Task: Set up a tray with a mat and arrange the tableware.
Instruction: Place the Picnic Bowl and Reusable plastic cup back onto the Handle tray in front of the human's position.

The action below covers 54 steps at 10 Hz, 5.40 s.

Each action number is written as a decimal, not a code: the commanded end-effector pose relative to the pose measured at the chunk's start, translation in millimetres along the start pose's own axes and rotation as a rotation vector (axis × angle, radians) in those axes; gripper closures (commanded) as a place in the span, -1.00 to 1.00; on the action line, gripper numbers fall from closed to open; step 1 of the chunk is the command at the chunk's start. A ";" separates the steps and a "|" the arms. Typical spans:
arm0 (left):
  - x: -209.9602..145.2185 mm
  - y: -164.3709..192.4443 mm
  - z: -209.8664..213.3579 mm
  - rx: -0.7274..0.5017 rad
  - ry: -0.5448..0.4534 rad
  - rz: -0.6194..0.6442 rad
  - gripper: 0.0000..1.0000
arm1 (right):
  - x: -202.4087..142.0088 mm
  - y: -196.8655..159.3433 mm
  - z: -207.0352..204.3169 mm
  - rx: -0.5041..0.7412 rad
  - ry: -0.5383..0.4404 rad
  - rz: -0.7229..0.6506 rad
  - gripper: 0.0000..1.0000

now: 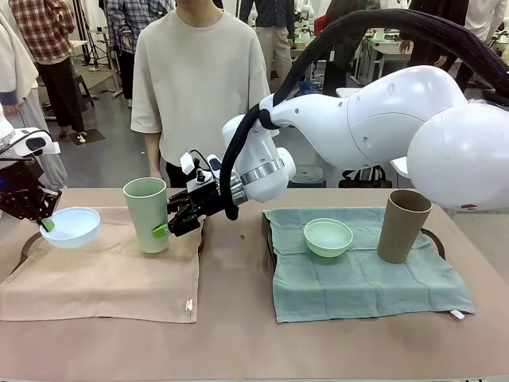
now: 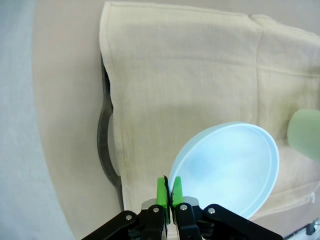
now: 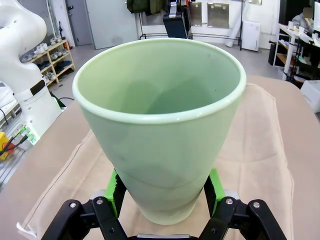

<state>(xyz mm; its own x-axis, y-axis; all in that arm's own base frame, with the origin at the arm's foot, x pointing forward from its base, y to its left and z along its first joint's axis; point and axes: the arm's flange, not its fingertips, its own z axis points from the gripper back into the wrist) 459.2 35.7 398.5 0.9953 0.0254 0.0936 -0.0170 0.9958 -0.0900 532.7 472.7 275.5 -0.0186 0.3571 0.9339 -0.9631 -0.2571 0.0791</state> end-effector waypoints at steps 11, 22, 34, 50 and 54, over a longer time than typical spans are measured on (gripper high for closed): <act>9.1 -1.6 -47.3 -0.070 -0.011 -0.055 0.92 | -13.9 -6.0 -2.6 -0.008 0.039 -0.013 -0.59; -3.0 6.0 -24.8 -0.174 -0.048 -0.080 -1.00 | 18.2 23.6 29.2 0.026 0.117 -0.162 -1.00; -48.5 -97.9 126.4 0.042 -0.074 -0.377 -0.91 | 201.3 127.9 106.0 -0.553 0.610 -0.883 -1.00; -51.5 -157.2 125.8 0.078 -0.060 -0.413 -0.91 | 284.6 222.2 154.6 -0.879 0.764 -1.234 -1.00; -51.5 -157.2 125.8 0.078 -0.060 -0.413 -0.91 | 284.6 222.2 154.6 -0.879 0.764 -1.234 -1.00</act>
<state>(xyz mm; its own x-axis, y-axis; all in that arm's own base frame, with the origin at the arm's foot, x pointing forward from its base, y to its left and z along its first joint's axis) 399.3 -112.5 530.6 0.9205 -0.3571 0.1584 0.3540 0.9340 0.0485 356.9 381.8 618.9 0.9424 0.3283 0.0633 -0.3340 0.9337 0.1294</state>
